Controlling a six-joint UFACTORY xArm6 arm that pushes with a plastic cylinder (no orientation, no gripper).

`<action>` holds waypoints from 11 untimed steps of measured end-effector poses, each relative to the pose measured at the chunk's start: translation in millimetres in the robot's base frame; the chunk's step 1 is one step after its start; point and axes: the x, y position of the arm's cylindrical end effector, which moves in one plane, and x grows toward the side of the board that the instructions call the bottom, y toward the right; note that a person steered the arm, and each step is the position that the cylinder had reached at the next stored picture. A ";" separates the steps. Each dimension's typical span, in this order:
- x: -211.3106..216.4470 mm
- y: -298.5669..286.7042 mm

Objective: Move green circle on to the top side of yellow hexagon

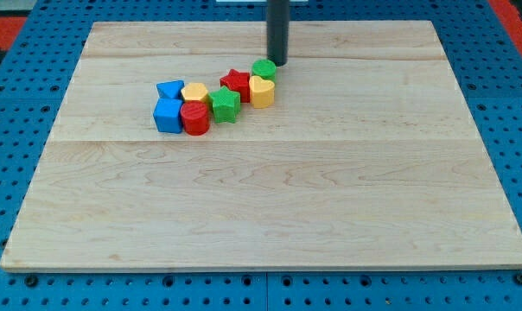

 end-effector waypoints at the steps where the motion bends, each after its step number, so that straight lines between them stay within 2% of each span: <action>1: 3.7 37.8; 2: 36.4 45.9; 4: 34.5 -43.5; 5: 34.4 -69.1; 7: -20.1 -70.3; 8: -30.7 -83.1; 9: -29.0 -95.5; 11: 6.1 -114.6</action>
